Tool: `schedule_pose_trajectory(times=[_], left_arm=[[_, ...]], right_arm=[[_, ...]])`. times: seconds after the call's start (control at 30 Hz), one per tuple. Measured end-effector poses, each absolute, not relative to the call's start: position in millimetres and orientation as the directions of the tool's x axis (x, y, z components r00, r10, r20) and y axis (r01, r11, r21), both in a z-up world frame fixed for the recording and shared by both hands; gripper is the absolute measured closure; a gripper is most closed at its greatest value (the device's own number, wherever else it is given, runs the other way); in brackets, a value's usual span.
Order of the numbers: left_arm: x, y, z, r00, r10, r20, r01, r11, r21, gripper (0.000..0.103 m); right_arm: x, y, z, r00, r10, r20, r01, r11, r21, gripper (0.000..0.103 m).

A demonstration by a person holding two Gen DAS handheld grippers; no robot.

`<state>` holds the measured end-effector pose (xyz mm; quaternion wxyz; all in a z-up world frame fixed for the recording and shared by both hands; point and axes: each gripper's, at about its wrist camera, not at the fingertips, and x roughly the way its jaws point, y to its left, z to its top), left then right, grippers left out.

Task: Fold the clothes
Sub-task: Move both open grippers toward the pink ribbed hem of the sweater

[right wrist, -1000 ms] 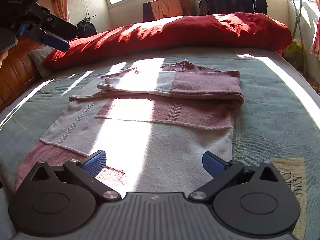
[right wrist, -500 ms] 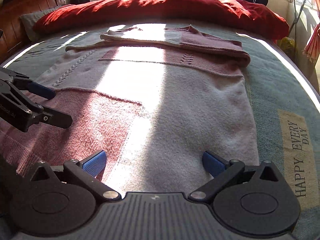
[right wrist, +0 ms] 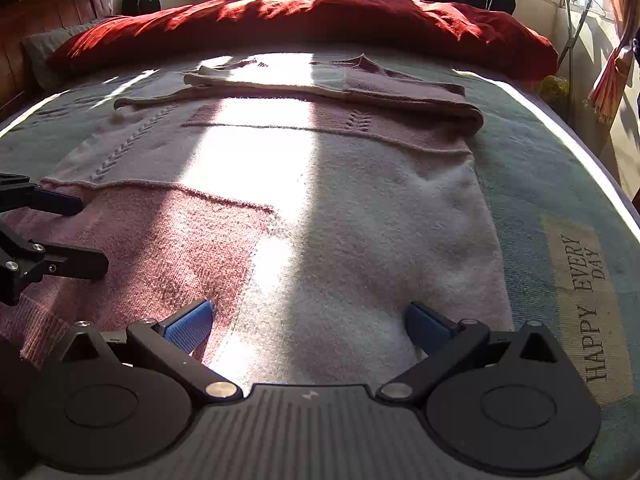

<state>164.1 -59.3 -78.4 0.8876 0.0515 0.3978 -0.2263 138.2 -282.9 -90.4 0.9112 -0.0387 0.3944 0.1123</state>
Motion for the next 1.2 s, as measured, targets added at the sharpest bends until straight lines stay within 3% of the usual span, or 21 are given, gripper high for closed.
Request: schedule_pose_trajectory(times=[0.17,0.33,0.6,0.73,0.87,1.03,1.2], left_arm=[[135.8,-57.7,-67.8,0.645,-0.354,-0.677,0.449,0.893,-0.039,0.001],[118.9,-56.3,-87.2,0.651,-0.326,-0.685,0.438,0.899,-0.011,0.001],[100.1,-50.9,-89.3,0.683,-0.303,-0.665,0.4,0.917,-0.007,0.001],[96.6,-50.6,-80.4,0.675,-0.288,-0.679,0.368,0.929,-0.028,0.001],[101.2,-46.4,-65.4,0.702,-0.324,-0.634,0.389,0.92,-0.039,0.001],[126.0,-29.9,-82.2,0.678,-0.293,-0.674,0.31,0.946,-0.099,0.001],[118.8,-12.8,-88.7,0.679,-0.341,-0.65,0.338,0.931,-0.135,0.001]], right_arm=[[126.7,-282.1,-84.7,0.678,0.165,-0.716,-0.256,0.966,-0.019,0.0],[113.4,-280.8,-85.6,0.672,0.169,-0.721,-0.289,0.956,-0.045,0.0],[103.8,-294.7,-96.4,0.704,0.202,-0.681,-0.268,0.963,0.009,0.0],[99.5,-295.1,-98.2,0.722,0.204,-0.661,-0.27,0.963,0.002,0.0],[97.3,-297.2,-99.3,0.734,0.215,-0.645,-0.269,0.963,0.014,0.0],[99.1,-295.9,-100.0,0.736,0.205,-0.645,-0.252,0.968,0.02,0.0],[99.0,-294.5,-100.0,0.737,0.196,-0.647,-0.245,0.969,0.015,0.0]])
